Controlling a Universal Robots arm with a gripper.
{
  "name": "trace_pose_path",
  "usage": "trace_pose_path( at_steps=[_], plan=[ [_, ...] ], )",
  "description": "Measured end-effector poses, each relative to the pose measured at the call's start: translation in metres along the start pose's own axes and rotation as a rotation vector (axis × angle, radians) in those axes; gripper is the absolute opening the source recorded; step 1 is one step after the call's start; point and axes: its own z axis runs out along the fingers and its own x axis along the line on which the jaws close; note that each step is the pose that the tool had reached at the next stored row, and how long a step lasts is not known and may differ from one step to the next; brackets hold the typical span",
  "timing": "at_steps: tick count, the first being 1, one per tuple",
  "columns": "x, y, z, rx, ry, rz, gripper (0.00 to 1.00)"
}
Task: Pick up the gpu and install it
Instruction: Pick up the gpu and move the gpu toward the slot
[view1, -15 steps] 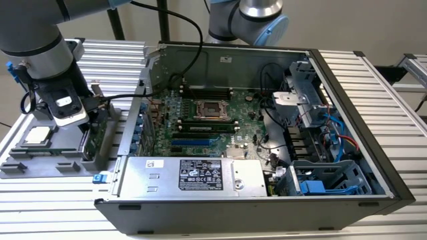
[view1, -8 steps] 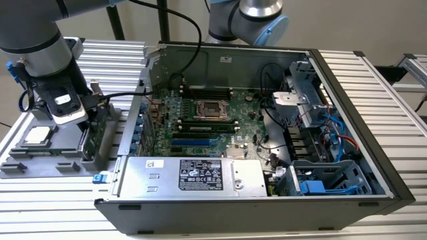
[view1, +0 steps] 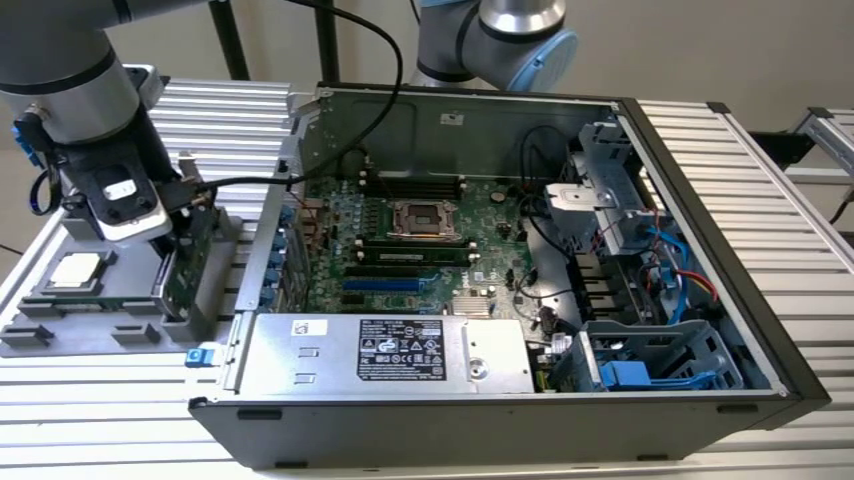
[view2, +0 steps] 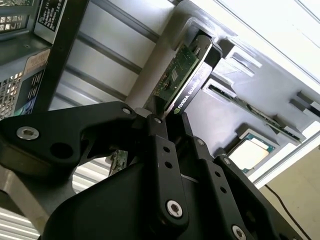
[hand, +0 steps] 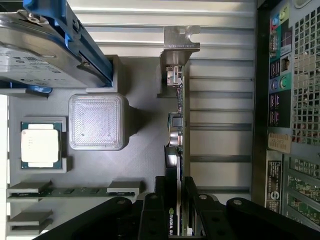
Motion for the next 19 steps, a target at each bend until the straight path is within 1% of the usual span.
trace_pose_path(
  at_steps=[12,15,19],
  plan=[
    [0.0,0.0,-0.0006,0.0002,0.0003,-0.001,0.0],
    [0.0001,0.0002,-0.0027,0.0001,0.0002,-0.001,0.0],
    [0.0,0.0005,-0.0074,0.0,0.0001,-0.001,0.0]
  ],
)
